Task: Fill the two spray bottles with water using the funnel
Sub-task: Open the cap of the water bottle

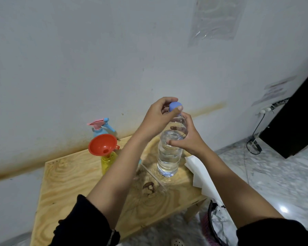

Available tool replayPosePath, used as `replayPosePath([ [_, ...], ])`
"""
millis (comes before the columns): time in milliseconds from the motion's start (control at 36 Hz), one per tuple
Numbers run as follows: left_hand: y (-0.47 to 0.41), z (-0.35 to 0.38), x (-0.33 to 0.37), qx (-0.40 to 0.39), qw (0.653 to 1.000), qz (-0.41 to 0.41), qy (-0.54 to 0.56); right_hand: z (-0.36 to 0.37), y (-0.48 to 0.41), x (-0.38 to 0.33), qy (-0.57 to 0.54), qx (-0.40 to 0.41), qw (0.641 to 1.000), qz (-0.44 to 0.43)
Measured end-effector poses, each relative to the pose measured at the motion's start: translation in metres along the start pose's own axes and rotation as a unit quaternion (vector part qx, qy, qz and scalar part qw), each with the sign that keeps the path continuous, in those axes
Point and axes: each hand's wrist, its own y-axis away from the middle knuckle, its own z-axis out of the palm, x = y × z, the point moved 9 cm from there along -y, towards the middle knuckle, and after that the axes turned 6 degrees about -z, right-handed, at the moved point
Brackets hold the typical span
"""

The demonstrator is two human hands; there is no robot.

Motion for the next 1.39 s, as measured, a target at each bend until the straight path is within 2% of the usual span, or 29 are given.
replayPosePath([
  [83, -0.002, 0.004, -0.004, -0.096, 0.995, -0.012, -0.024, 0.001, -0.001, 0.000, 0.002, 0.002, 1.000, -0.001],
  [167, -0.003, 0.003, -0.002, -0.102, 0.994, -0.004, -0.048, 0.000, 0.000, 0.001, 0.001, -0.001, 1.000, 0.001],
  [389, 0.000, 0.000, 0.000, 0.006, 0.997, 0.032, -0.063, -0.001, -0.001, 0.003, -0.001, 0.001, 1.000, -0.005],
  [500, 0.007, -0.004, 0.003, 0.086, 0.993, 0.041, -0.072, 0.000, -0.001, 0.002, -0.004, 0.001, 1.000, -0.005],
  [694, 0.019, -0.016, -0.001, 0.236, 0.971, 0.015, 0.027, 0.001, 0.000, 0.005, -0.002, 0.021, 1.000, -0.013],
  [833, 0.022, -0.016, 0.001, 0.276, 0.960, 0.026, 0.041, 0.001, 0.001, 0.002, 0.001, 0.016, 1.000, -0.016],
  [1056, 0.021, -0.036, 0.011, 0.267, 0.953, 0.073, 0.121, 0.001, 0.003, 0.001, -0.009, 0.020, 1.000, -0.020],
  [1194, 0.046, -0.062, -0.059, 0.268, 0.960, 0.035, 0.067, 0.001, 0.002, 0.002, -0.006, 0.020, 0.999, -0.025],
  [1389, 0.125, -0.062, -0.224, 0.266, 0.954, -0.125, -0.063, 0.001, 0.002, 0.002, 0.004, 0.017, 0.999, -0.044],
])
